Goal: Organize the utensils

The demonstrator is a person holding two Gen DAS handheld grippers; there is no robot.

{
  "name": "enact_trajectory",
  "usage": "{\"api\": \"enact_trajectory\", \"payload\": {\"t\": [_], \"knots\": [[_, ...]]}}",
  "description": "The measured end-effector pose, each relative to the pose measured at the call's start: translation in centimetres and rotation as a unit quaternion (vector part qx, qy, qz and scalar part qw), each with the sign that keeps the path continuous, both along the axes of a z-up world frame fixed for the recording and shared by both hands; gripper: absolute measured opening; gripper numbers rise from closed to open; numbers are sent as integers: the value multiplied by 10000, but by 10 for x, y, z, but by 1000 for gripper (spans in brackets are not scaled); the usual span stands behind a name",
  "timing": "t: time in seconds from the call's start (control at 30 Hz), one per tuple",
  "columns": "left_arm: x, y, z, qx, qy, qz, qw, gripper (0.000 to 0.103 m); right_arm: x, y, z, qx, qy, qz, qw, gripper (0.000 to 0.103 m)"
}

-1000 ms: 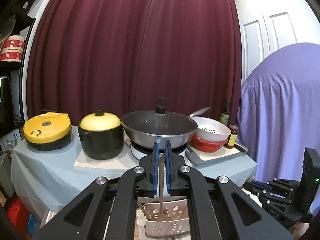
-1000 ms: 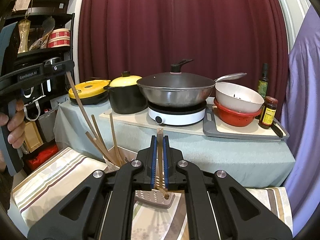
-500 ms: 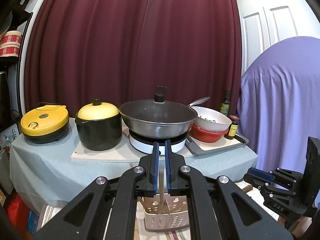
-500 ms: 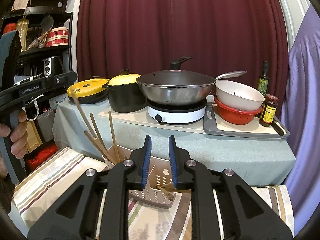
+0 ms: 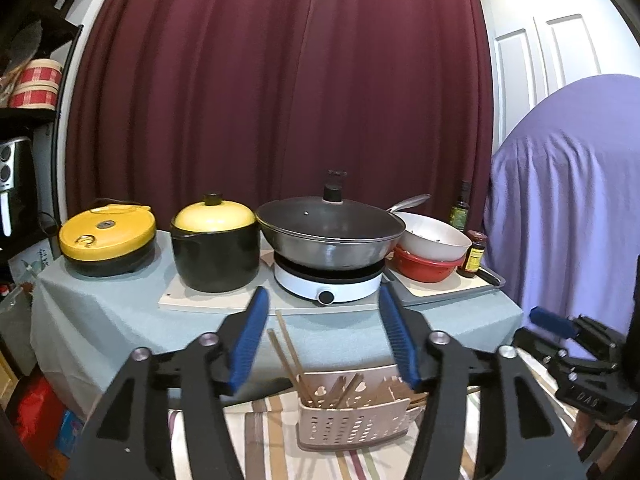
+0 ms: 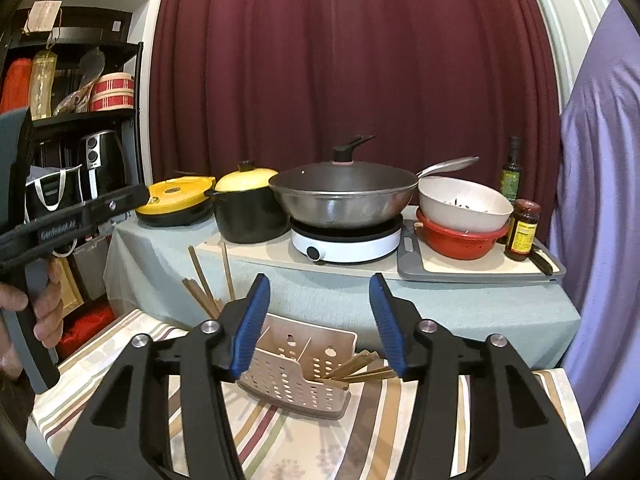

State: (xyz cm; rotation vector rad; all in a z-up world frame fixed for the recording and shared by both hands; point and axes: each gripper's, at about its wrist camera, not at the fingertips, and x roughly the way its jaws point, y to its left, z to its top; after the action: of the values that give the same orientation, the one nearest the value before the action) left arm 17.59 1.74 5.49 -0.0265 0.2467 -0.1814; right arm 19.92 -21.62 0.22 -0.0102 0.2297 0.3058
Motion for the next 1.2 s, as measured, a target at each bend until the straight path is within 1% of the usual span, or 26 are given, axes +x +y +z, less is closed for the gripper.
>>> {"api": "enact_trajectory", "payload": {"t": [0.07, 0.17, 0.33, 0.43, 0.77, 1.2], "knots": [[-8, 1, 0, 14, -67, 98, 9999, 69, -7, -2, 3, 12, -74, -60, 10000, 61], [-20, 3, -1, 73, -149, 239, 9996, 74, -20, -4, 8, 36, -200, -151, 9997, 66], [-39, 3, -7, 101, -107, 353, 9993, 78, -43, -5, 10, 68, -330, -234, 9992, 73], [-51, 2, -13, 46, -49, 424, 9991, 79, -56, -4, 7, 41, -359, -273, 9990, 77], [-95, -2, -37, -1, 192, 611, 9979, 84, -106, 3, -10, -146, -506, -445, 9976, 85], [-140, -15, -60, 121, 494, 777, 9957, 85, -147, -6, -38, -64, -252, -481, 9985, 87]]}}
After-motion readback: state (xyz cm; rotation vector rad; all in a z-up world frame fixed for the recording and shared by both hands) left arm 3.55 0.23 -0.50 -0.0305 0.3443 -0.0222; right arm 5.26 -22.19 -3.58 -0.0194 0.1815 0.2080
